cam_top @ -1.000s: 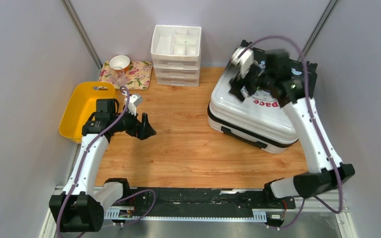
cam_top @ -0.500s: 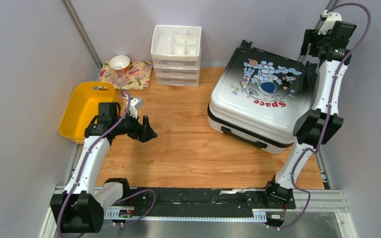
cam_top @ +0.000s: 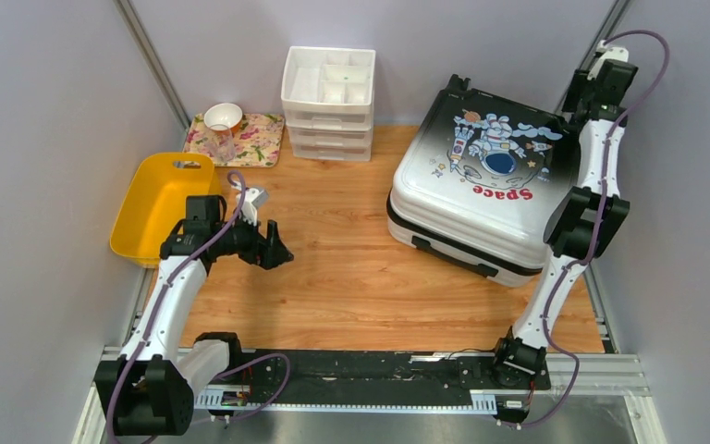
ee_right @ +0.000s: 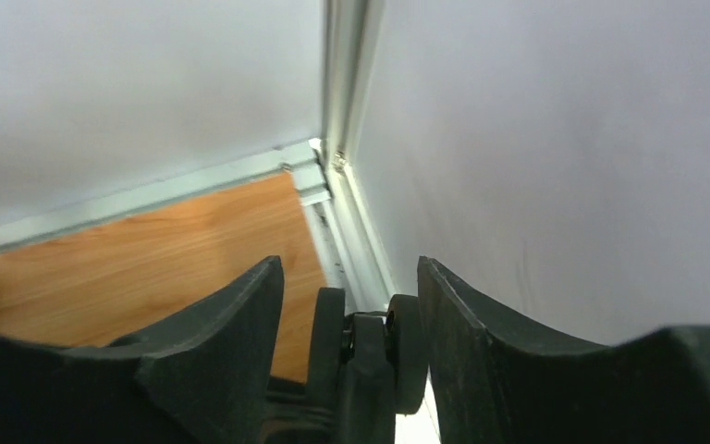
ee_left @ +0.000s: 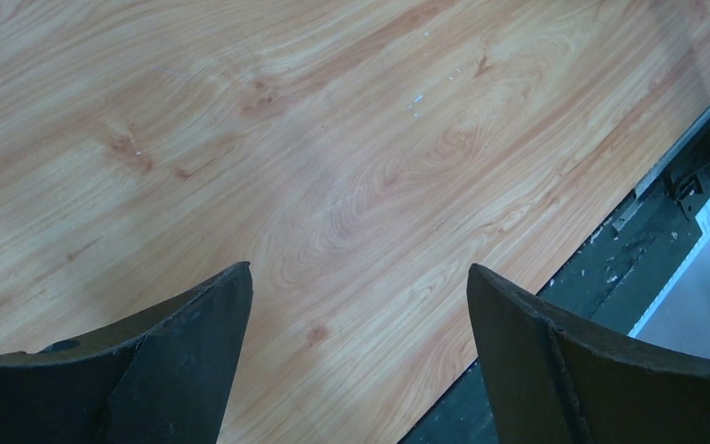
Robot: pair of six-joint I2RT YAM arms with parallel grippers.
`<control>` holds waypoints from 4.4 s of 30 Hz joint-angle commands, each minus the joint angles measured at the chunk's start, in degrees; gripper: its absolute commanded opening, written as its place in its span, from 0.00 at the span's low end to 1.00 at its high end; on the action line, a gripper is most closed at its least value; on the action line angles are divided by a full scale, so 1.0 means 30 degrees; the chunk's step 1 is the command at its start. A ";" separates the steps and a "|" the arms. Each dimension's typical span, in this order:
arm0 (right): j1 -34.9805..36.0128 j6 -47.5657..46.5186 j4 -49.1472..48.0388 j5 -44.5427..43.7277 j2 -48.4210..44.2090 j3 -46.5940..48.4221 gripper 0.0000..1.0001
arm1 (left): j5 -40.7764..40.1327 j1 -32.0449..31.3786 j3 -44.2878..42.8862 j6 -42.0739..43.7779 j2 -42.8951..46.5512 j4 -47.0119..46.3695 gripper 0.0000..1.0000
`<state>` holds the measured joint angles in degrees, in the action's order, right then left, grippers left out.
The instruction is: Open, take out, and arrange the luggage
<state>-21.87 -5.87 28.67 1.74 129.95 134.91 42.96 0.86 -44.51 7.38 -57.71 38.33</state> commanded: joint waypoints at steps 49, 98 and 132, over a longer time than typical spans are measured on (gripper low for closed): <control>0.1659 -1.4707 1.5166 1.7322 -2.6134 -2.3782 0.65 | 0.0211 -0.4419 0.5667 -0.0379 0.5322 -0.6535 0.83; 0.7965 -1.1550 0.4122 0.6886 -2.1219 -2.5982 0.47 | -0.4625 -0.8492 -0.0547 -0.6882 -0.7135 -1.7259 0.65; 2.3988 0.7172 -0.4130 -0.5141 -2.9663 -3.5183 0.37 | -0.5853 -0.6118 0.5110 -0.9314 0.1659 -1.4445 0.76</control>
<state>48.66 12.10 25.50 -2.48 40.21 31.00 25.54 -18.24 -29.67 -19.40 -53.95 -2.26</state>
